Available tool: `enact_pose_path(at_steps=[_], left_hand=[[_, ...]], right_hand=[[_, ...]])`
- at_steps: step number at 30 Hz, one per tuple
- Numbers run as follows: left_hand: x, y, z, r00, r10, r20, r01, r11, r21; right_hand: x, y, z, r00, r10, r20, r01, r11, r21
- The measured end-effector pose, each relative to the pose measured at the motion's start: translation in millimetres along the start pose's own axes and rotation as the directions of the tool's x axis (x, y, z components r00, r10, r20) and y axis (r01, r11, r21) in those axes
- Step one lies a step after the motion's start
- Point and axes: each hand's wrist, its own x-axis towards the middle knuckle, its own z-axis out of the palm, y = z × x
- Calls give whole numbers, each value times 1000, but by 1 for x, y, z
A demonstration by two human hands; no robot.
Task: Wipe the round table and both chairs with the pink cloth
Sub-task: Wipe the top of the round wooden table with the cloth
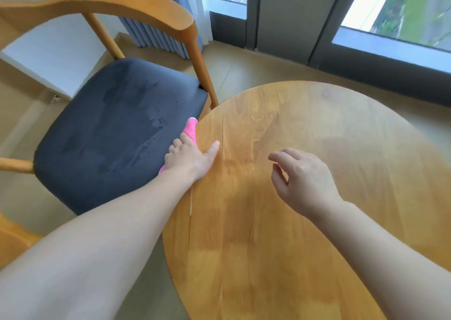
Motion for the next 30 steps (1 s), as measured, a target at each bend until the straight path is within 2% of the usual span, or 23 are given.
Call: enact_pose_path(at_steps=[6,19,30], left_hand=[[30,28,-8,991,134,7,-134,988,78],[76,115,-12,962,273,17,-271,942,196],[91,201,-4,909,416,24,-409,880,241]], right_hand=[[-5,4,11,996,56,-70,-55,998,7],[-22,43,-4,973,143,-183,-147,989,-6],[-50,90,-29,941,211,-263,-228,973,-37]])
